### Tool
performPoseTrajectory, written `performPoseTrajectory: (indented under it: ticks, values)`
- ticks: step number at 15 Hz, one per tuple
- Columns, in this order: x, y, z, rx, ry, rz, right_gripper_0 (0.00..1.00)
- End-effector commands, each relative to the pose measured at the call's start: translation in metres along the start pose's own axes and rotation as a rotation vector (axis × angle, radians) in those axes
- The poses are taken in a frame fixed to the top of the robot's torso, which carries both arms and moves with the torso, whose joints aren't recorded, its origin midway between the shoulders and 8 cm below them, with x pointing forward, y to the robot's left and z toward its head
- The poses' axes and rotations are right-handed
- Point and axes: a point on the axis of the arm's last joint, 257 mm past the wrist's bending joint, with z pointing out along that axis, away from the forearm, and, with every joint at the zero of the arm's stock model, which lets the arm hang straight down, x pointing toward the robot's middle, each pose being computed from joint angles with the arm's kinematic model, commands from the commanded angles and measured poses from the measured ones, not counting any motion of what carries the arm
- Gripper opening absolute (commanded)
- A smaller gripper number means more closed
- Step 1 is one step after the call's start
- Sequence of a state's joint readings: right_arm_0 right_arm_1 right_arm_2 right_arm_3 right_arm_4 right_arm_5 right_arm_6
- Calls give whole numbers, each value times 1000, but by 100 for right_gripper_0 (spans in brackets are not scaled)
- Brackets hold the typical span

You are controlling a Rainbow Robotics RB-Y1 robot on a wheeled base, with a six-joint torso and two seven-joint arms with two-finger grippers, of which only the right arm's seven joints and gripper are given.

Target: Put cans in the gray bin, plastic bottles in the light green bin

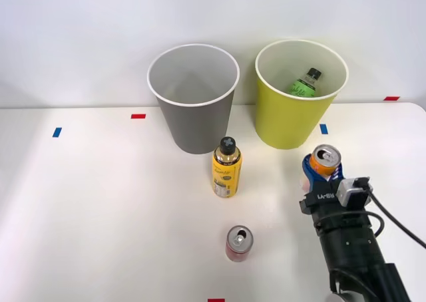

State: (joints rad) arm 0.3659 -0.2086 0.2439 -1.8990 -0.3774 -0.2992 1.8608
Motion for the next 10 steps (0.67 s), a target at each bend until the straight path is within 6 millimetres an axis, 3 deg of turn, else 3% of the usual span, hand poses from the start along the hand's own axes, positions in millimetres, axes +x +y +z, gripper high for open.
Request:
performPoseTrajectory:
  ticks: [1, 4, 10]
  values:
    - [-30, 11, -10, -67, 24, 39, 0]
    - [-69, 18, -6, -107, -36, 135, 0]
    - [-161, 56, 7, -240, -77, 244, 0]
